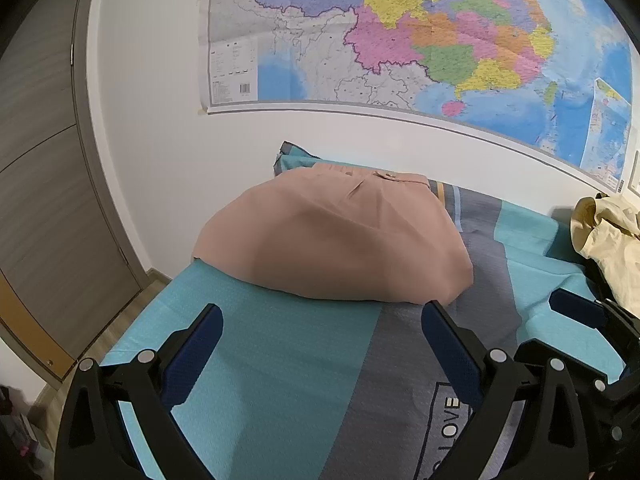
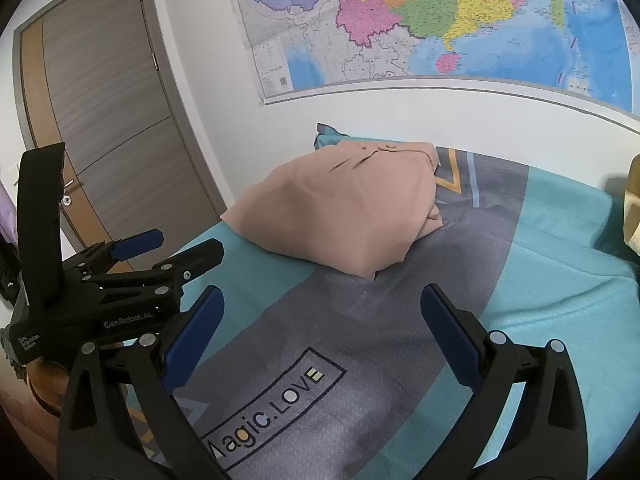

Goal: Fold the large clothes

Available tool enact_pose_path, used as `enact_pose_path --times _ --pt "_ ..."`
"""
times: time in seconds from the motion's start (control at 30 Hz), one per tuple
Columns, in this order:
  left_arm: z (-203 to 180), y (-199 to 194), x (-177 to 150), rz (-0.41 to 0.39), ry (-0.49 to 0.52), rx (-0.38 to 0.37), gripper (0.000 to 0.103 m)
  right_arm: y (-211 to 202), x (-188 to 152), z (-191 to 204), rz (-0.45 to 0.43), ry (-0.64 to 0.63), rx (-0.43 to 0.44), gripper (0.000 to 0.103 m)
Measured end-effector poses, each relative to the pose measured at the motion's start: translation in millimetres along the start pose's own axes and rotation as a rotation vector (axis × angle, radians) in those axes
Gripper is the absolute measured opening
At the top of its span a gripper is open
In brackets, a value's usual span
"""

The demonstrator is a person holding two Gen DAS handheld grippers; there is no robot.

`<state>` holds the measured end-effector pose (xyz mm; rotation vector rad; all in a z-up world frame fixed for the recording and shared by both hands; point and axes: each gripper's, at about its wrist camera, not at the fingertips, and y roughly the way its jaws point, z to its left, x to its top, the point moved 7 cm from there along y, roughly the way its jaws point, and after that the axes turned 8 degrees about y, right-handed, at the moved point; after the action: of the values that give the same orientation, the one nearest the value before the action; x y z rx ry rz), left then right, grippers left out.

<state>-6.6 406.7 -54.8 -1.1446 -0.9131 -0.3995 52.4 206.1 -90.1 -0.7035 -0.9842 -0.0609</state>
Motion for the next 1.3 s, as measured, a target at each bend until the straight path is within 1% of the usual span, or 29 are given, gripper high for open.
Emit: enact_pose_path --times 1.3 --pt "-8.9 -6.9 -1.4 -0.012 0.013 -0.002 0.096 -8.4 0.5 -2.0 -0.010 0.009 0.001 0.097"
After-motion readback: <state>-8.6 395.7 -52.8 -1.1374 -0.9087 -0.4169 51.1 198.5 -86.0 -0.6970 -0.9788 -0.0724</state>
